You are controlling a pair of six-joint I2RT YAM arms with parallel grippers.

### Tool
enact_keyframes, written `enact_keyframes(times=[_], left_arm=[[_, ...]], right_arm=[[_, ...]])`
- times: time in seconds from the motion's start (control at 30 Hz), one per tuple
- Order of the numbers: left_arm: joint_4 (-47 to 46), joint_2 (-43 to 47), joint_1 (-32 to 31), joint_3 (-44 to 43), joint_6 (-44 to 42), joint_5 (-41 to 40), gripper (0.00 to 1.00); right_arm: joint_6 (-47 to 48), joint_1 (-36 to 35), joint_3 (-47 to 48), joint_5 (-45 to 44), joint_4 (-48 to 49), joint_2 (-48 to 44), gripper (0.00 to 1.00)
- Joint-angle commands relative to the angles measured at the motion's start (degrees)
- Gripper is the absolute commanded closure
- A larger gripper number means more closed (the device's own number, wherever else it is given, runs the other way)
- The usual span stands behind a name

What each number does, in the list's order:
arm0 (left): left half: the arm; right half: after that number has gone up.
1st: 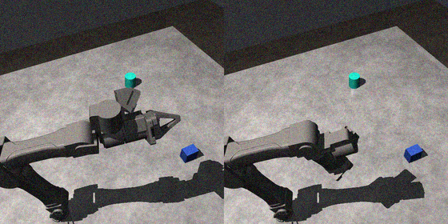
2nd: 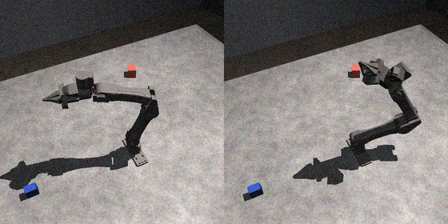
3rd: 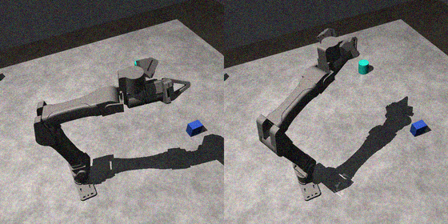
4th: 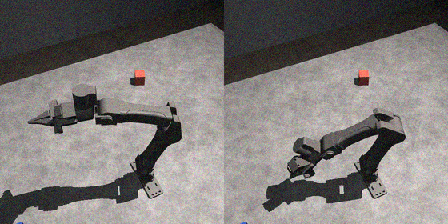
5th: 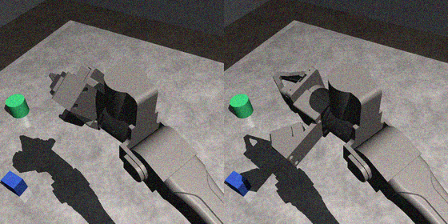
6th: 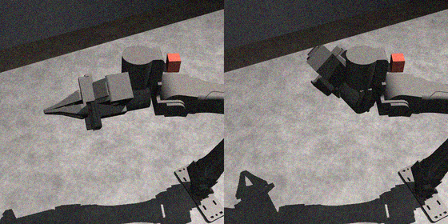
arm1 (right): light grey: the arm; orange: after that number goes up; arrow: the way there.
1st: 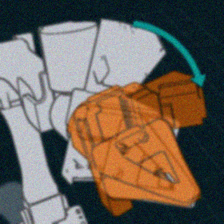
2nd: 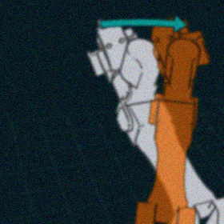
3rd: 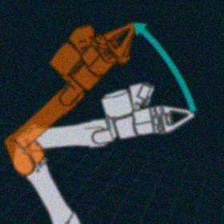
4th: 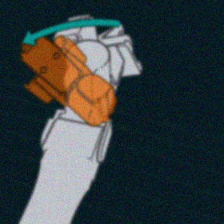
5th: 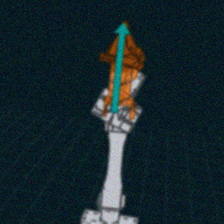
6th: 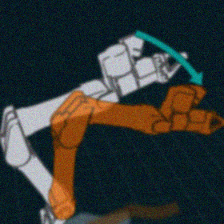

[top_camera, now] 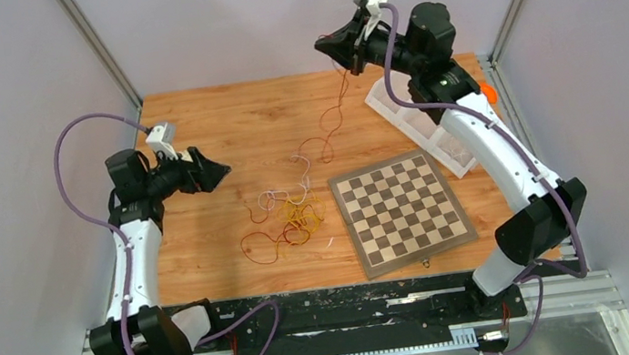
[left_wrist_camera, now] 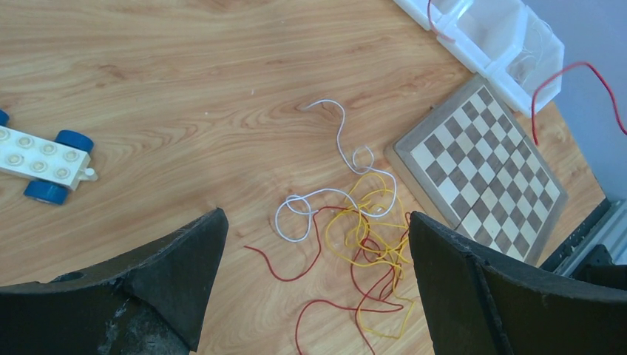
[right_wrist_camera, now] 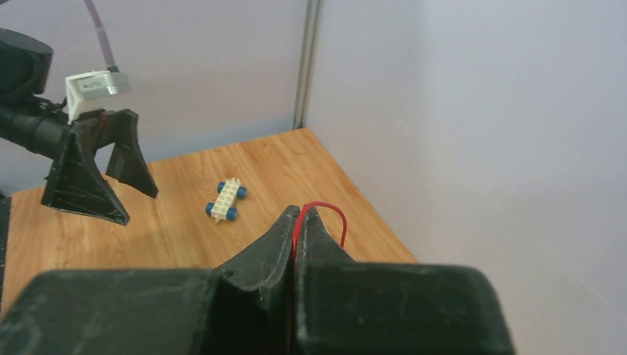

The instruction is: Untangle the cables

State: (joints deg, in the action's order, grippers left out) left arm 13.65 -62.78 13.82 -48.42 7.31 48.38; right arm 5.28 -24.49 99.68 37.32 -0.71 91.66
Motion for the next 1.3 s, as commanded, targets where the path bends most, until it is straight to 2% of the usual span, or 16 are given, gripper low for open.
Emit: enact_keyframes(times=[0.0, 0.27, 0.53, 0.97, 1.27], left_arm=[[-0.33, -1.08, -1.53, -2.76, -0.73, -0.04, 0.00], [-0.06, -3.85, -3.32, -5.00, -0.12, -0.91, 0.00], [0.60, -4.77, -4.64, -5.79, 0.10, -2.34, 0.00], [3.74, -5.52, -5.57, -7.68, -1.79, -3.93, 0.00], [4.15, -6.57, -5.57, -8.27, -2.14, -4.05, 0.00]], right_arm=[[0.69, 4.33, -1.45, -1.48, -2.66, -3.03, 1.00], [5.72, 14.61, -6.59, -2.09, -5.17, -4.11, 1.00], [6.88, 23.55, -8.79, -2.48, -5.73, -1.63, 1.00], [5.95, 36.33, 0.65, -1.11, -5.18, 12.44, 1.00], [7.70, 38.66, 6.46, -2.21, -3.34, 20.22, 1.00]])
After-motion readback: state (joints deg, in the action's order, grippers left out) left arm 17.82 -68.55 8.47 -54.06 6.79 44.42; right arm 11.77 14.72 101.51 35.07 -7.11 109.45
